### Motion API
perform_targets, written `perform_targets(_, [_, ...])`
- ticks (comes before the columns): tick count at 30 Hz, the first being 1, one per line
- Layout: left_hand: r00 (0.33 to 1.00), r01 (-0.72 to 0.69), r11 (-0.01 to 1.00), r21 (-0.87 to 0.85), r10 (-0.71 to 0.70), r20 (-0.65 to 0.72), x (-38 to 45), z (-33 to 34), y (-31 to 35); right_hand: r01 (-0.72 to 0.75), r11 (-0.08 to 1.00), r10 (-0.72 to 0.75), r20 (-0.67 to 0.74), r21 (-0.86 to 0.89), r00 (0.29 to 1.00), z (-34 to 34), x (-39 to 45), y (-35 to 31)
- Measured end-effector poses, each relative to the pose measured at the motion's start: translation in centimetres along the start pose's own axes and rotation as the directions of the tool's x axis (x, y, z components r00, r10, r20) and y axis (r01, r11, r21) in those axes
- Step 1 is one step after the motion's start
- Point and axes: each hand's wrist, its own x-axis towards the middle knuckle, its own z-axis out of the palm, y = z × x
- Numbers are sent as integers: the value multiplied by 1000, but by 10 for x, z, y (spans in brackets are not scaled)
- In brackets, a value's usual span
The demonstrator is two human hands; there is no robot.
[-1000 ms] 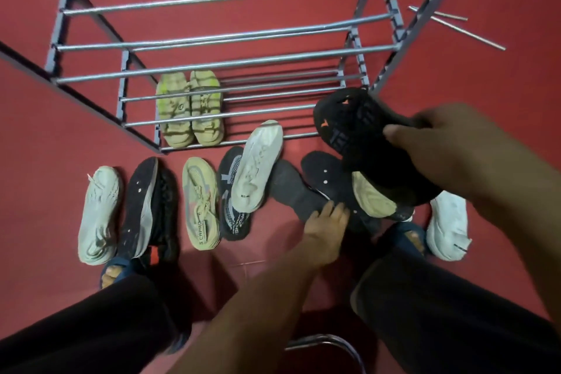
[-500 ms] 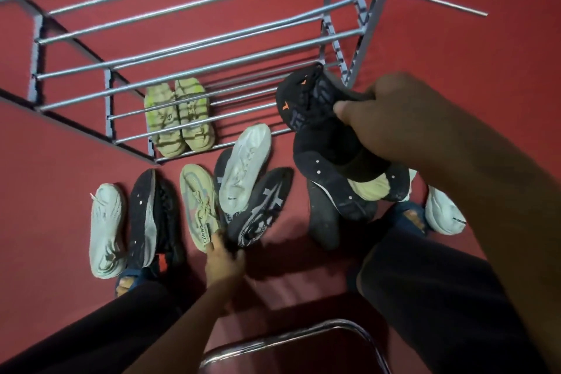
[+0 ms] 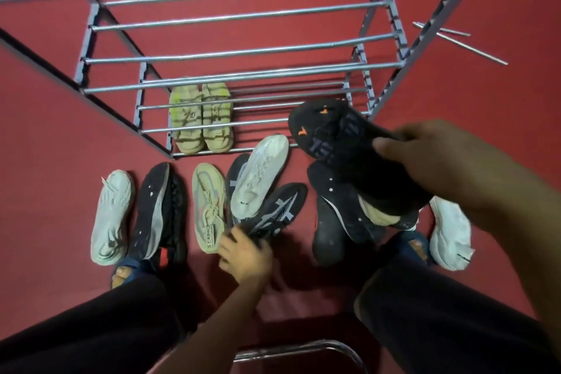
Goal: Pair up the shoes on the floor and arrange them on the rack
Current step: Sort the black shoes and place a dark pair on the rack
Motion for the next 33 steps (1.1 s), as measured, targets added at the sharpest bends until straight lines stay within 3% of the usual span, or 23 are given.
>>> perform_targets(3, [969,-212,964,-160,228,89,-35,14,32,3,997,5,-100,83,995,-24,-6,8])
perform_targets(7, [911,-244,956,-162,283,300,-61,42,84,10,986,31,-238,168,971,-38,-18,17])
perform_targets(9, [841,-75,952,-297,220,493,-70,56,109,2,980,51,-260,199,964,-40,-19,20])
perform_targets(11, [725,261,879,-400,96,682,-83,68,130,-8,982,57,-250,189,967,-41,-20,19])
perform_targets(12, [687,365,837,-409,55,725,-89,71,138,-14,982,58,-231,188,971,-41,-20,18])
perform_targets(17, [659,527,727,-439,-23,752,-91,76,160,-16,986,36,-119,166,992,-43,-13,17])
perform_targets(18, [679,519,719,-463,-17,734,-90,73,163,-13,987,31,-113,163,993,-44,-12,18])
perform_targets(20, [815,376,763,-526,-2,579,-85,60,168,-5,985,25,-113,170,993,-46,-12,19])
perform_targets(22, [972,-21,909,-416,116,206,-72,45,160,-9,986,30,-118,167,993,-48,-12,21])
perform_targets(23, [963,-259,938,-230,270,16,-64,39,151,-9,987,30,-126,160,992,-49,-11,22])
perform_targets(24, [883,-458,888,-26,452,-123,-56,33,137,-9,989,30,-139,149,990,-49,-11,24])
perform_targets(25, [784,-579,801,153,598,-167,-47,28,122,-8,991,28,-153,132,988,-49,-10,24])
perform_targets(26, [716,-627,721,296,682,-145,-38,27,104,-8,994,26,-167,112,986,-48,-10,24])
perform_targets(27, [708,-627,673,393,702,-73,-29,27,87,-8,995,25,-179,96,983,-48,-10,23])
perform_targets(30, [801,-588,618,521,536,267,-15,29,52,-10,997,24,-189,77,982,-45,-8,18])
perform_targets(32, [780,-625,573,531,491,388,-23,37,40,-9,996,25,-177,94,984,-42,-6,16])
perform_targets(33, [767,-641,583,500,522,373,-32,39,38,-10,996,25,-167,94,986,-41,-5,16])
